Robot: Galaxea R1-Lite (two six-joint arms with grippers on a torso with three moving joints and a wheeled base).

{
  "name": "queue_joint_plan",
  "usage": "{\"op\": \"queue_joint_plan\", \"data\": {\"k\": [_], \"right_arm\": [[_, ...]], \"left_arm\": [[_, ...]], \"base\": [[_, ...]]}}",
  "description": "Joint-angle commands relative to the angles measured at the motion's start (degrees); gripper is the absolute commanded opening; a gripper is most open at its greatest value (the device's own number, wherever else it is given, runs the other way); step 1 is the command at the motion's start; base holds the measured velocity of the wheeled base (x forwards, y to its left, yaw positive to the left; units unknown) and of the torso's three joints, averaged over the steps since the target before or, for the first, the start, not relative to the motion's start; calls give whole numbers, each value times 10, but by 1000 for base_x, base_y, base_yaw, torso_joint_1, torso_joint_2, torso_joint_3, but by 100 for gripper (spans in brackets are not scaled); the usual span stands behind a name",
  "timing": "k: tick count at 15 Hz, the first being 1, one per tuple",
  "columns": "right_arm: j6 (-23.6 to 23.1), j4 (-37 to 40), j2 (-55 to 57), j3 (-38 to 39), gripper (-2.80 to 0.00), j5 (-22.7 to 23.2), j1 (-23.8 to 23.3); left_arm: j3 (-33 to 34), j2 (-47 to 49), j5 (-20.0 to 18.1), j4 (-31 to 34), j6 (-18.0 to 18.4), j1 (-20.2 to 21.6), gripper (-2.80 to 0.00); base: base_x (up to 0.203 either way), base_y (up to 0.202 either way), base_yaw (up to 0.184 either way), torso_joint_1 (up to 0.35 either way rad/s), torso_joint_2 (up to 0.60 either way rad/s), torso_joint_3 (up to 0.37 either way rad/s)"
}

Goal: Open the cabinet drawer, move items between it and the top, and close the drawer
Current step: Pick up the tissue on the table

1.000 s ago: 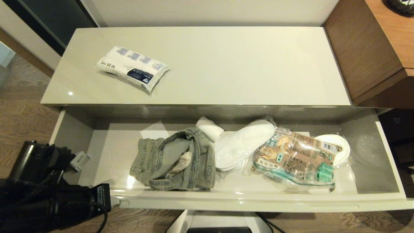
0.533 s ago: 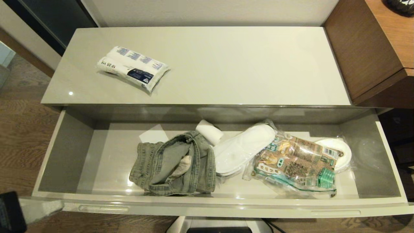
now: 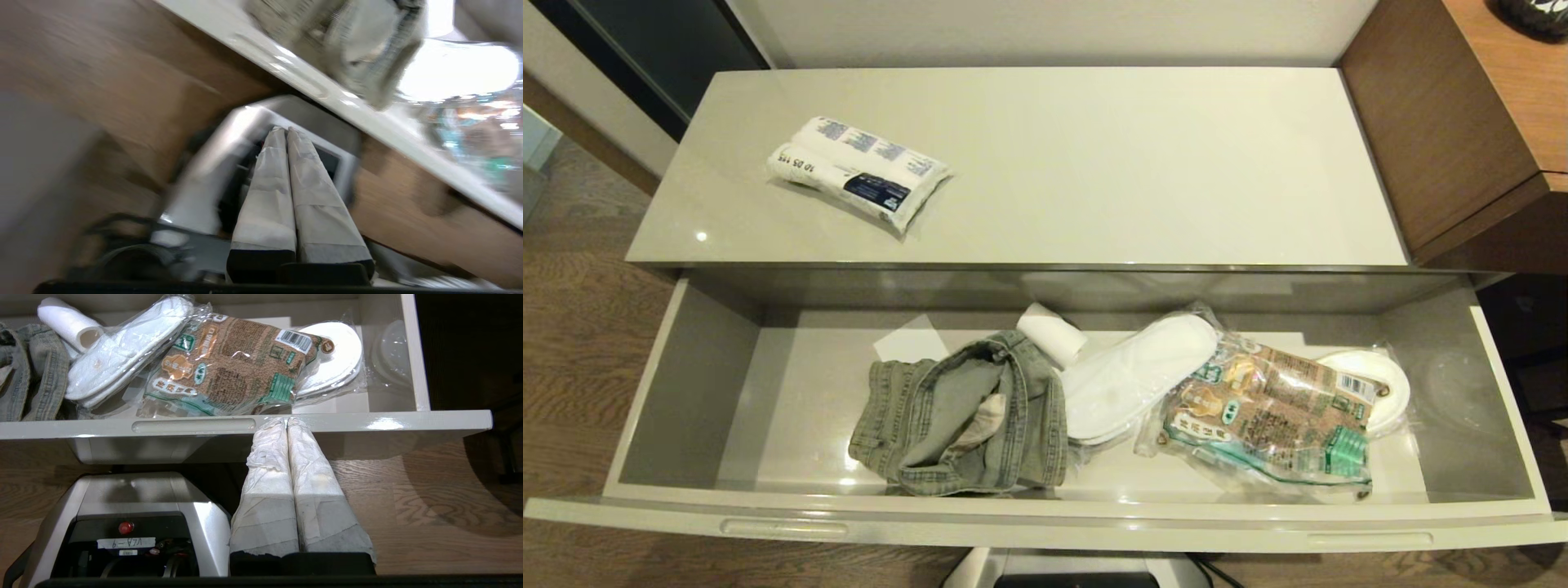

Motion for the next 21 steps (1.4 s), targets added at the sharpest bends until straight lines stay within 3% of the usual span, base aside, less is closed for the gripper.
{"op": "queue_joint_plan", "data": {"k": [1,3,4,7,8,10,12,16,18,20,21], "right_arm": [[0,-1,-4,1,-280,0,0],[0,0,-4,1,-280,0,0],[0,0,-4,1,-280,0,0],[0,0,-4,1,-280,0,0],[0,0,-4,1,-280,0,0],[0,0,-4,1,-280,0,0],[0,0,-4,1,-280,0,0],[0,0,-4,1,-280,0,0],[0,0,-4,1,-280,0,0],[-1,0,-4,1,-280,0,0],[0,0,-4,1,-280,0,0]], "left_arm": [[-27,-84,18,44,32,2,-280],[-49,-134,44,86,118,3,-280],[-49,-139,55,94,134,4,-280],[-18,-142,106,107,84,1,-280],[-8,-142,129,110,44,1,-280],[-13,-142,133,123,36,1,-280],[-59,-142,123,164,34,1,-280],[-62,-152,84,179,43,24,-280],[-64,-182,5,199,123,66,-280],[-53,-192,2,199,142,65,-280],[-27,-220,5,185,181,62,-280]], "base": [[0,0,0,0,0,0],[0,0,0,0,0,0],[0,0,0,0,0,0],[0,0,0,0,0,0],[0,0,0,0,0,0],[0,0,0,0,0,0],[0,0,0,0,0,0],[0,0,0,0,0,0],[0,0,0,0,0,0],[0,0,0,0,0,0],[0,0,0,0,0,0]]}}
